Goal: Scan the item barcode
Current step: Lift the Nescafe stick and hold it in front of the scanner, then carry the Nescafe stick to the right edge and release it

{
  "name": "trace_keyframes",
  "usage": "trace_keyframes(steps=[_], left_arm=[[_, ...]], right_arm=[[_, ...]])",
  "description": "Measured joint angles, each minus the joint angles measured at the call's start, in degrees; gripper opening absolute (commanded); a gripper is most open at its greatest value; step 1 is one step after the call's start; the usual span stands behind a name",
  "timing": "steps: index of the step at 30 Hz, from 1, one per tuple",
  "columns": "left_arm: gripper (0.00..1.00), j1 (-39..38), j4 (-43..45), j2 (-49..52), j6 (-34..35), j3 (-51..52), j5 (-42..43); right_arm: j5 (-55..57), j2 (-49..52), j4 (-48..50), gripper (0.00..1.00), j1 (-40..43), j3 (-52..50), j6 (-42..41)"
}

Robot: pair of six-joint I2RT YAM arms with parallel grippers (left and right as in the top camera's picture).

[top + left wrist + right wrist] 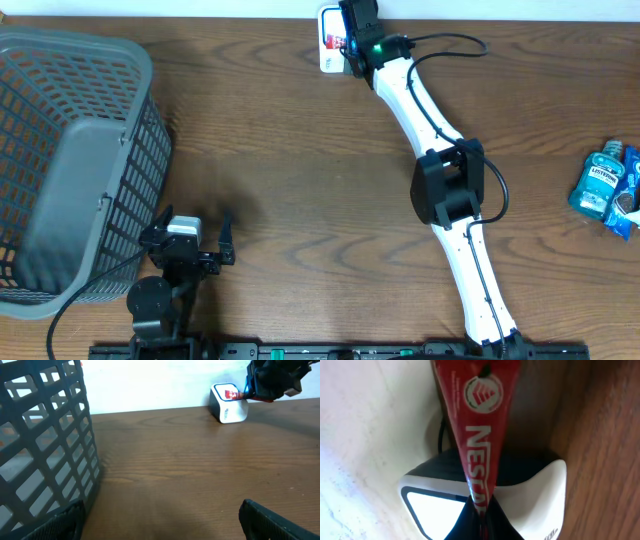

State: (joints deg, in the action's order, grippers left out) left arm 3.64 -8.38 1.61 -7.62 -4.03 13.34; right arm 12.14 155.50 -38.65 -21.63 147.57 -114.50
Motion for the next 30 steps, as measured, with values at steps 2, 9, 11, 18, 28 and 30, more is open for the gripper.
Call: trace_keyframes(steps=[2,9,11,18,28,30], left_arm=[[0.98,0.0,0.0,0.0,0.0,0.0,0.0],[0.98,-0.02,0.0,0.0,0.0,0.0,0.0],[0.98,0.0,0.0,0.0,0.02,0.0,0.0],[0.98,0.0,-0.02,0.0,0.0,0.0,0.02],[0.98,0.0,0.0,0.0,0.02,0.0,0.0],[0.98,0.0,-0.02,0.0,0.0,0.0,0.0]], right_arm=[[-1.07,0.0,-0.31,0.02,0.24,0.15,-0.79],[-6.32,-0.52,-9.99,0.02,2.01,0.81,-2.01],[-6.97,-0.92,-15.52,0.02,2.86,0.76,-1.36],[-1.16,-10.54,-41.38,0.02,6.82,0.22,2.71],[13.03,-25.7,-58.36,0.02,18.95,1.01,14.78],[13.99,-24.81,-58.23,0.02,22.4,0.17,17.4]])
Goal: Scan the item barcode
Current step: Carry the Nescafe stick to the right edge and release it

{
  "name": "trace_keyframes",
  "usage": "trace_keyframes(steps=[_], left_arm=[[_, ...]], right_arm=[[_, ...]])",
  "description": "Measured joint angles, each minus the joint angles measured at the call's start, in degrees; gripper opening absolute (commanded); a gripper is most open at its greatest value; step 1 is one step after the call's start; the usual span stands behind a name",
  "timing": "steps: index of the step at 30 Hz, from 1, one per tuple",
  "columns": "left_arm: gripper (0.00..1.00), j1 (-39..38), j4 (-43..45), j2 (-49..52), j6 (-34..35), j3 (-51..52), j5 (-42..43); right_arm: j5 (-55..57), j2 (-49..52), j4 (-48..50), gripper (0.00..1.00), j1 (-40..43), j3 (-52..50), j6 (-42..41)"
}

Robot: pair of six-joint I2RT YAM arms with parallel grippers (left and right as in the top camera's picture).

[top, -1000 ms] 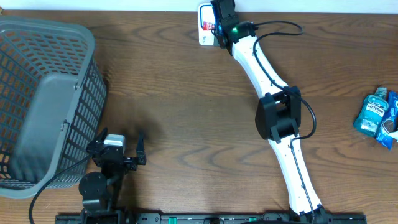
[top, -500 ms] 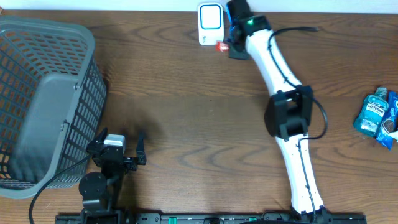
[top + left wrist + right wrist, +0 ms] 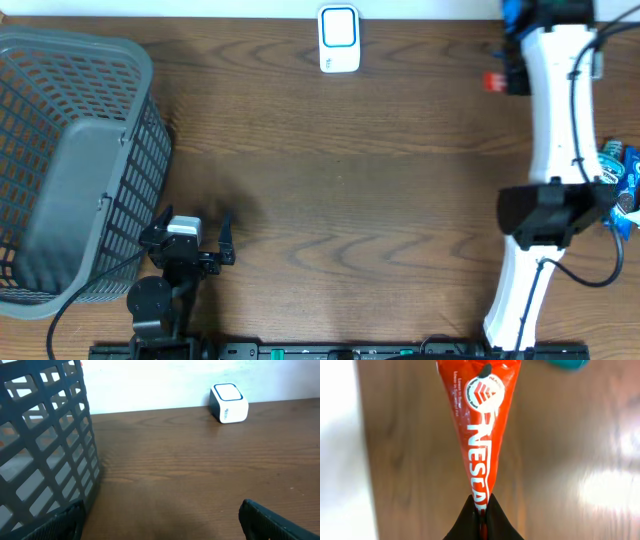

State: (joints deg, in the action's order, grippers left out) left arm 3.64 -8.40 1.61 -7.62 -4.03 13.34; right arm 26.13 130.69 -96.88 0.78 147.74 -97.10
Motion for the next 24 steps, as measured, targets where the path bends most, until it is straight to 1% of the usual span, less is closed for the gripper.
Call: trace_keyframes(steps=[3,6,9,12,14,17,20,24], left_arm=[[0.98,0.0,0.02,0.0,0.0,0.0,0.0],[0.98,0.0,0.0,0.0,0.0,0.0,0.0],[0.98,0.0,0.0,0.0,0.02,0.0,0.0],[0.98,-0.02,0.02,0.0,0.0,0.0,0.0],[0.98,0.0,0.02,0.0,0.0,0.0,0.0],[0.98,0.0,0.02,0.0,0.02,0.0,0.0],[0.98,-0.02,0.0,0.0,0.02,0.0,0.0],[0.98,0.0,0.02,0.0,0.0,0.0,0.0]], right_arm=[[0.96,1.53,1.55,0.02,5.99,-2.82,2.4],[1.38,2.51,6.56,0.02,11.8,-7.13,5.07],[0.33,3.06,15.45,0.02,16.79,-13.38,10.08],[-2.73,3.41,24.9,0.02,19.43,-20.02,15.74],[-5.53,3.98,32.59,0.02,20.41,-24.3,21.53],[-8.81,4.87,41.9,0.08,20.76,-28.39,32.87],[-10.73,4.92,46.45,0.17,20.65,-30.82,45.72],[-11.69,4.92,48.83,0.2,20.65,-32.13,60.89]])
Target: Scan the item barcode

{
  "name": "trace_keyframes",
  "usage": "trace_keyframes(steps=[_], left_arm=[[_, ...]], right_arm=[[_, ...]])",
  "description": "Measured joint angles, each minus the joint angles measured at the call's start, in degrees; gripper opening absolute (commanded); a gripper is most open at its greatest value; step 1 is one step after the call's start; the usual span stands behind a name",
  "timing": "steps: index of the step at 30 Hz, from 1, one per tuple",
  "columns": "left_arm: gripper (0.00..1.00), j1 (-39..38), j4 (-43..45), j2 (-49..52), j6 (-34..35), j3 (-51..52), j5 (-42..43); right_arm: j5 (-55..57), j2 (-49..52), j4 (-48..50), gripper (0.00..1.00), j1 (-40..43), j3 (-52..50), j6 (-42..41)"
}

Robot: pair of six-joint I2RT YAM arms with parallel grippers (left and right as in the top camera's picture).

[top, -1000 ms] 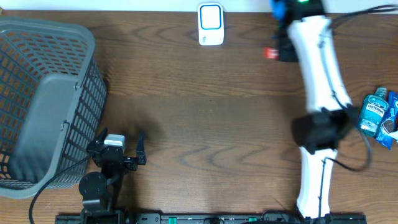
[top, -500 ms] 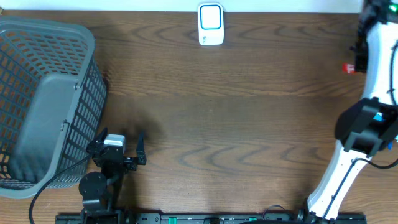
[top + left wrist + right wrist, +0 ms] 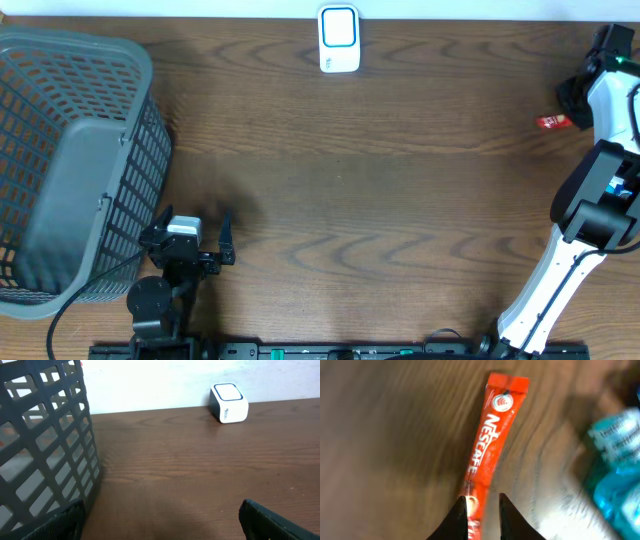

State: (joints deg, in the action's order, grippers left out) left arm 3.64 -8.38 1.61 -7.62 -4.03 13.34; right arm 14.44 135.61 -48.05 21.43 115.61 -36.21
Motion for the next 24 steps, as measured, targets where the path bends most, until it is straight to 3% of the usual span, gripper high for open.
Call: trace_keyframes(steps=[9,13,17,19,21,24], left_arm=[[0.98,-0.02,0.0,0.0,0.0,0.0,0.0],[0.98,-0.02,0.0,0.0,0.0,0.0,0.0],[0.98,-0.02,0.0,0.0,0.0,0.0,0.0],[0.98,0.0,0.0,0.0,0.0,0.0,0.0],[0.98,0.0,-0.02,0.0,0.0,0.0,0.02],[0.98,0.0,0.0,0.0,0.02,0.0,0.0]], right_arm=[[-5.95,-0.68,-8.22,0.82,-0.07,0.26,14.62],[-11.41,-5.51,-11.52,0.8,-0.61,0.68,18.03],[-17.46,-16.41,-14.78,0.79,-1.05,1.05,21.86],[-20.02,-23.3,-17.18,0.86,-1.09,1.75,23.67],[-21.62,-30.01,-19.76,0.99,-1.09,2.6,24.79],[-23.39,-40.61,-24.96,0.99,-1.09,3.32,26.38]])
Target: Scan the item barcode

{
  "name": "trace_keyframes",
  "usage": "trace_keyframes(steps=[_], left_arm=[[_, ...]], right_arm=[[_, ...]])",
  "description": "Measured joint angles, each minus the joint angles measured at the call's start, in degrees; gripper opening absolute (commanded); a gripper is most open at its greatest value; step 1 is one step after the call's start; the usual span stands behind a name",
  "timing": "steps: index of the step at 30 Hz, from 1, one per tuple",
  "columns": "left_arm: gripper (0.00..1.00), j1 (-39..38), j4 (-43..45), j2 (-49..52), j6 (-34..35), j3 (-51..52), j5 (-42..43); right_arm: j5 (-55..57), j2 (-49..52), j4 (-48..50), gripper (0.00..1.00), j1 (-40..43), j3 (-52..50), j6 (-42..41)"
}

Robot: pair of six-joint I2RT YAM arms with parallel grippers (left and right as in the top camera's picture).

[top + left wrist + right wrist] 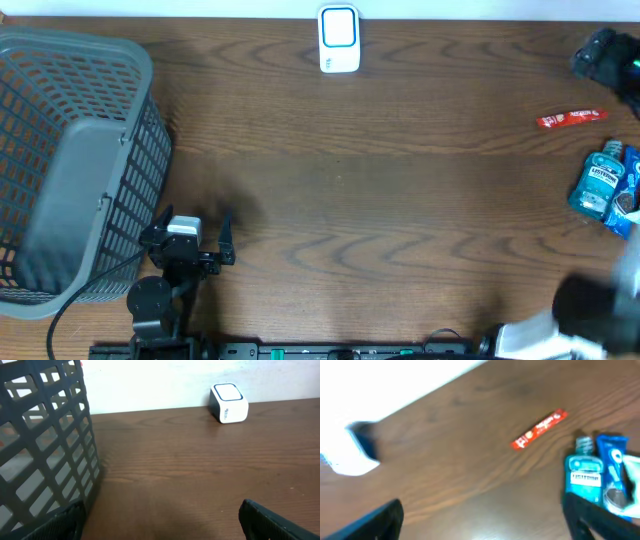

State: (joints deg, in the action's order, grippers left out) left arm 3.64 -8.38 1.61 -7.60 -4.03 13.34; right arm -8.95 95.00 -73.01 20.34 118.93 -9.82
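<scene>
The red Nescafe sachet [571, 119] lies flat on the table at the right, free of any gripper, also seen as the sachet [540, 428]. The white barcode scanner [338, 38] stands at the back edge; the left wrist view shows the scanner [229, 403] too. My right gripper [482, 515] is raised well away from the sachet, open wide and empty; its arm is blurred at the overhead view's right edge. My left gripper [160, 517] rests low beside the basket, open and empty.
A grey mesh basket [70, 160] fills the left side. A blue mouthwash bottle [598, 185] and a blue packet [628, 195] lie at the right edge, just in front of the sachet. The wall runs along the table's back.
My right gripper was low over the sachet with its jaws parted around its end. It now sits high and back from it, jaws wide. The sachet lies where it was.
My right gripper first held the sachet pinched in front of the scanner. Then it held the sachet over the table's right back part. Then the sachet lay on the table near the mouthwash with the jaws parted. Now the gripper is clear of it. The left arm never moved.
</scene>
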Motion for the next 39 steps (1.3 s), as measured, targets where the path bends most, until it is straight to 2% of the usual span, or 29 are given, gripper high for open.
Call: trace_keyframes(steps=[5,13,18,23,25,30,34,39], left_arm=[[0.98,0.0,-0.02,0.0,0.0,0.0,0.0],[0.98,-0.02,0.0,0.0,0.0,0.0,0.0],[0.98,0.0,-0.02,0.0,-0.02,0.0,0.02],[0.98,0.0,-0.02,0.0,-0.02,0.0,0.02],[0.98,0.0,-0.02,0.0,0.0,0.0,0.02],[0.98,-0.02,-0.02,0.0,0.0,0.0,0.0],[0.98,0.0,-0.02,0.0,-0.02,0.0,0.02],[0.98,0.0,-0.02,0.0,0.0,0.0,0.02]], right_arm=[[-1.22,-14.19,-3.32,0.99,0.0,0.33,0.5],[-1.68,-29.44,-3.52,0.99,-0.44,0.33,0.96],[-1.57,-37.83,-4.28,0.99,-3.04,0.33,2.47],[-1.77,-45.22,-4.17,0.99,-8.92,-1.97,7.85],[-1.84,-49.07,-1.99,0.99,-10.54,-5.51,10.43],[-1.75,-61.27,10.62,0.99,-14.1,-20.92,14.14],[-1.75,-73.18,26.27,0.99,-17.92,-39.6,15.54],[-1.95,-82.42,45.29,0.99,-20.44,-60.98,16.11]])
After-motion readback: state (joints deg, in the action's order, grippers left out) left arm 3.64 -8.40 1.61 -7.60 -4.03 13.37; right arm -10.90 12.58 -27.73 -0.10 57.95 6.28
